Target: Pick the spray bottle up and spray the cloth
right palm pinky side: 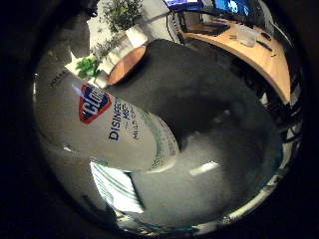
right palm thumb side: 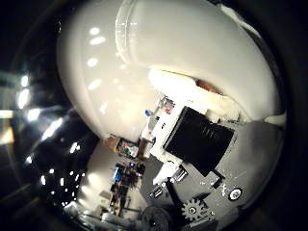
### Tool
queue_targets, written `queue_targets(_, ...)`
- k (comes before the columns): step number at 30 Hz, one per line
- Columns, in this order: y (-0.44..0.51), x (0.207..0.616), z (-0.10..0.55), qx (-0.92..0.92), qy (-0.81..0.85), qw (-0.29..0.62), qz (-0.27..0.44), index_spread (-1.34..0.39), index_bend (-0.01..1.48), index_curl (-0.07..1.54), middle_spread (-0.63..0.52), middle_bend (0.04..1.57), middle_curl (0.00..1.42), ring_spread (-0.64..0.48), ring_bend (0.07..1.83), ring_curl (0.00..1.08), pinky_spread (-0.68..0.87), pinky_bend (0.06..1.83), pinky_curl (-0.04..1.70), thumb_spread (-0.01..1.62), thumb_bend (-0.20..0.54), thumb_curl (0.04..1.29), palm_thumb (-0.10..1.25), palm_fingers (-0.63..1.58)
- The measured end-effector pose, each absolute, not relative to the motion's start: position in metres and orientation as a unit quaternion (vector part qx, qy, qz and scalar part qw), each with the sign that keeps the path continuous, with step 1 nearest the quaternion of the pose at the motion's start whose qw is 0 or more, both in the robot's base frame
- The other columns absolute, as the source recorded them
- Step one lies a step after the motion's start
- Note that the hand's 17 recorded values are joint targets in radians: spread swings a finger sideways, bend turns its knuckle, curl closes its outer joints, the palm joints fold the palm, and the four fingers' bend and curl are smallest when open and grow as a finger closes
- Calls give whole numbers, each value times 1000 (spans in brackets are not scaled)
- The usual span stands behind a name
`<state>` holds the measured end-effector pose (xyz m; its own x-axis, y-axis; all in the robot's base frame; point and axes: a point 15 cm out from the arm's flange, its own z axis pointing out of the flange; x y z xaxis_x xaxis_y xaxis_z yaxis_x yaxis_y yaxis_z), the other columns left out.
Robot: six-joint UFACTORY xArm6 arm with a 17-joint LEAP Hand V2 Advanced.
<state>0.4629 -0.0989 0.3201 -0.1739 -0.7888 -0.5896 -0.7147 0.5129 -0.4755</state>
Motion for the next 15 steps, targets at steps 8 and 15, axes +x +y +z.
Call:
queue_targets(8, -54, 411, 395, -550, 736, 387, -82, -271, 1155, 654, -185, 1324, 689, -218, 1428, 575, -339, 1304, 554, 948, -10, 917, 952, 1231)
queue_targets(15, -6, 343, 410, -592, 727, 338, -85, -270, 1158, 653, -184, 1326, 689, -219, 1426, 576, -331, 1296, 569, 950, -11, 935, 952, 1230)
